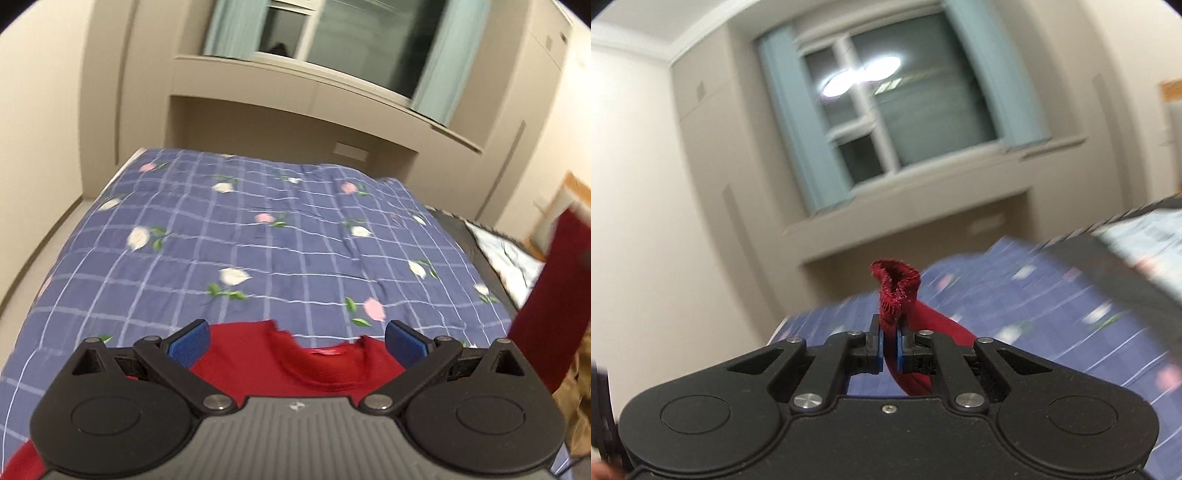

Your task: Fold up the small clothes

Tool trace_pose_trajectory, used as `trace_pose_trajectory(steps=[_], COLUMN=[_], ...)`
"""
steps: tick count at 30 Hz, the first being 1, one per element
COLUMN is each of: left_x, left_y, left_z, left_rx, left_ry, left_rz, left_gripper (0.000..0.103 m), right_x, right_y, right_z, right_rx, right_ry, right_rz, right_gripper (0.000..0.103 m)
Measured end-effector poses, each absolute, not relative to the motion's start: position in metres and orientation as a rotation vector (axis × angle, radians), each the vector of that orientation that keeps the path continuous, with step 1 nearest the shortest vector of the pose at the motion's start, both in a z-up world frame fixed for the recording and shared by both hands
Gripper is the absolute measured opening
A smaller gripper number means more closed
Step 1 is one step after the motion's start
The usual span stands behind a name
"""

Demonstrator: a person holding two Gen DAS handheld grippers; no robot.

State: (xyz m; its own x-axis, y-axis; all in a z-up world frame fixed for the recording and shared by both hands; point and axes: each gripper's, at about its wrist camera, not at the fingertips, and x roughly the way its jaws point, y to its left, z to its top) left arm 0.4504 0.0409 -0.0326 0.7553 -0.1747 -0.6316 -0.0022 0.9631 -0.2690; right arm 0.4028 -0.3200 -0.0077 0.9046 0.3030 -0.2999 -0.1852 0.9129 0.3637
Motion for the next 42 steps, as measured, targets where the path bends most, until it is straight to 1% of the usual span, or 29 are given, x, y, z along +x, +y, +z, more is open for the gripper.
trace_pose_trajectory(steps=[6,10,15,18,21,22,23,24,25,26,28,31,32,33,34,35,36,37,38,39,40,42], left_x=[0.436,0.432,0.437,0.442,0.450,0.455,0.460,0.464,0.467,0.470,0.473,0.471,0.471,0.470,0.469,0.469,0.469,0.469,0.470,0.470,0.470,0.465], left_y=[0.090,0.108,0.115,0.111,0.103,0.100,0.096,0.093,0.089,0.085,0.077,0.066,0.061,0.058,0.055,0.051,0.049,0.046,0.044,0.041,0.039,0.040], left_z=[-0.058,-0.079,-0.105,-0.118,-0.127,-0.132,-0.136,-0.140,-0.143,-0.146,-0.151,-0.158,-0.162,-0.165,-0.168,-0.171,-0.173,-0.176,-0.177,-0.178,-0.177,-0.171], left_rx=[-0.317,-0.346,-0.400,-0.422,-0.430,-0.434,-0.438,-0.442,-0.443,-0.443,-0.444,-0.414,-0.405,-0.406,-0.408,-0.403,-0.402,-0.408,-0.413,-0.397,-0.373,-0.373], left_ry=[0.723,0.745,0.785,0.807,0.834,0.855,0.872,0.892,0.909,0.928,0.952,0.997,1.022,1.040,1.053,1.072,1.090,1.101,1.112,1.128,1.129,1.094], left_rz=[-0.082,-0.102,-0.128,-0.159,-0.193,-0.203,-0.209,-0.215,-0.218,-0.218,-0.227,-0.199,-0.192,-0.197,-0.200,-0.190,-0.174,-0.168,-0.156,-0.128,-0.104,-0.103], left_gripper=[0.102,0.102,0.102,0.102,0.102,0.102,0.102,0.102,0.102,0.102,0.102,0.102,0.100,0.095,0.087,0.081,0.071,0.055,0.043,0.020,0.007,0.005], right_x=[0.413,0.404,0.399,0.406,0.397,0.395,0.391,0.387,0.381,0.378,0.365,0.351,0.350,0.348,0.348,0.348,0.348,0.350,0.354,0.358,0.361,0.370], right_y=[-0.211,-0.153,-0.112,-0.107,-0.108,-0.109,-0.112,-0.117,-0.123,-0.130,-0.151,-0.190,-0.203,-0.217,-0.228,-0.241,-0.254,-0.264,-0.275,-0.285,-0.294,-0.312], right_z=[-0.077,-0.127,-0.162,-0.177,-0.185,-0.187,-0.188,-0.188,-0.187,-0.186,-0.183,-0.180,-0.180,-0.180,-0.180,-0.181,-0.181,-0.182,-0.182,-0.183,-0.184,-0.186], right_rx=[0.260,0.186,0.110,0.071,0.046,0.036,0.025,0.018,0.008,0.000,-0.003,-0.005,-0.006,-0.007,-0.008,-0.012,-0.017,-0.021,-0.020,-0.012,-0.005,0.005], right_ry=[0.531,0.600,0.646,0.654,0.659,0.663,0.667,0.663,0.659,0.658,0.646,0.645,0.650,0.649,0.649,0.648,0.643,0.639,0.639,0.641,0.642,0.638], right_rz=[0.383,0.429,0.466,0.484,0.517,0.531,0.545,0.560,0.568,0.569,0.564,0.499,0.469,0.428,0.393,0.350,0.303,0.263,0.212,0.170,0.136,0.068], right_gripper=[0.006,0.006,0.006,0.008,0.020,0.031,0.039,0.050,0.056,0.059,0.075,0.083,0.083,0.083,0.084,0.084,0.084,0.084,0.084,0.084,0.085,0.085])
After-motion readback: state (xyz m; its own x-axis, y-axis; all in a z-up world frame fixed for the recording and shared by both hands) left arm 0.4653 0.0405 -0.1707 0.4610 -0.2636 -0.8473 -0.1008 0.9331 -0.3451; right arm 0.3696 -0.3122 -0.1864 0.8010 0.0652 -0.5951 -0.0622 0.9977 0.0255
